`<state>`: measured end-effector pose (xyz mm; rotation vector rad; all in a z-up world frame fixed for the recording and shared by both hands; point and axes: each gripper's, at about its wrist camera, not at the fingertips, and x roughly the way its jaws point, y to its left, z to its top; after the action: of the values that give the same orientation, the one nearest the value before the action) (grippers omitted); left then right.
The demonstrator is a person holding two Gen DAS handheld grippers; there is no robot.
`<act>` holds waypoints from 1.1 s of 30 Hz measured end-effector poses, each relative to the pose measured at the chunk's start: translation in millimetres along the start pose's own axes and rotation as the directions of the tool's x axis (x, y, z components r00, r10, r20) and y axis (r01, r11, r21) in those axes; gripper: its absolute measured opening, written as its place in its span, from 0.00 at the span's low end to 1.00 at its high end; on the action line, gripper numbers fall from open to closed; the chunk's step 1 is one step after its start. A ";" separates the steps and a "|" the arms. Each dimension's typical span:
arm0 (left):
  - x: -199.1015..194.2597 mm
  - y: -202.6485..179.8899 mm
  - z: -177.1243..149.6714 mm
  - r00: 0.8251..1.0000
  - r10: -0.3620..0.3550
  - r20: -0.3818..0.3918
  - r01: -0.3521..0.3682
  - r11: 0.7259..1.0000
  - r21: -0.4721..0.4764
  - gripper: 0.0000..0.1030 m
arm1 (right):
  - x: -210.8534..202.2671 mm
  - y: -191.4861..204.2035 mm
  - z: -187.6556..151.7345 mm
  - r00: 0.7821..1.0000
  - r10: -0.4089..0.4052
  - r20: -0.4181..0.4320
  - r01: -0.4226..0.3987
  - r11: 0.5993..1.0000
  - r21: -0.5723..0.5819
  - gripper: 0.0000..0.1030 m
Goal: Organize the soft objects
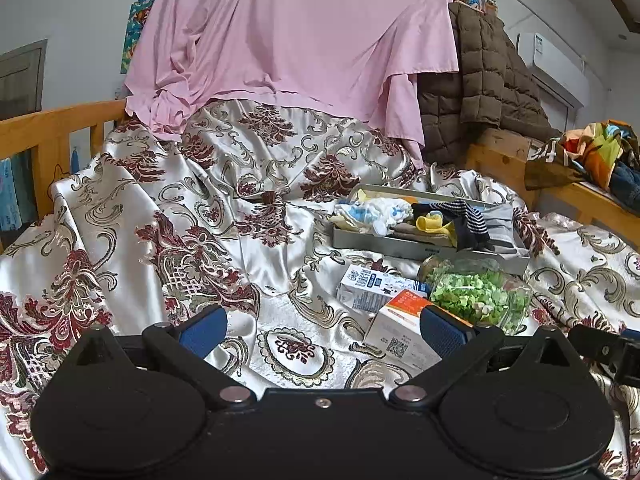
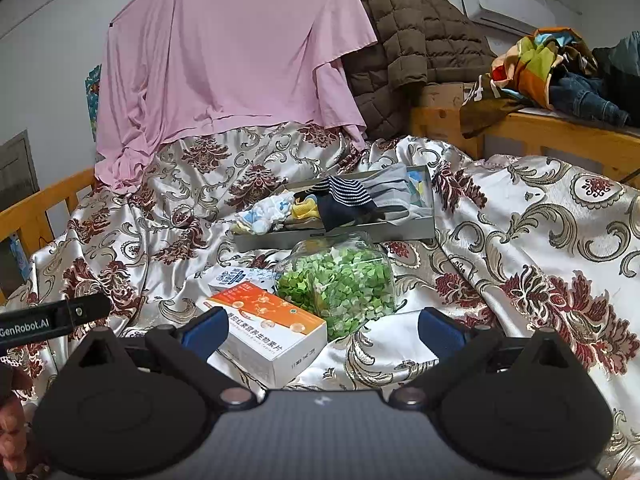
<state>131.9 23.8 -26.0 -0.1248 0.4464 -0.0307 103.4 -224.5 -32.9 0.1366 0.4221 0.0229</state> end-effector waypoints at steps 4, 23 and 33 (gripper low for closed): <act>1.3 1.3 -1.4 1.000 0.001 -0.005 -0.001 1.000 -0.005 0.99 | 1.5 1.1 -2.3 1.000 0.010 -0.007 -0.010 1.000 -0.006 1.00; 0.1 0.7 -2.8 1.000 0.008 -0.005 -0.008 1.000 -0.007 0.99 | 0.5 5.9 -5.5 1.000 0.008 -0.007 -0.008 0.999 -0.036 1.00; 0.2 1.2 -2.9 1.000 0.008 -0.006 -0.008 1.000 -0.009 0.99 | 0.3 6.5 -5.7 1.000 0.008 -0.007 -0.008 0.999 -0.037 1.00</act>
<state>130.8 24.7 -28.8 -0.1314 0.4533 -0.0208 101.4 -217.3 -37.3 0.1019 0.4274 0.0387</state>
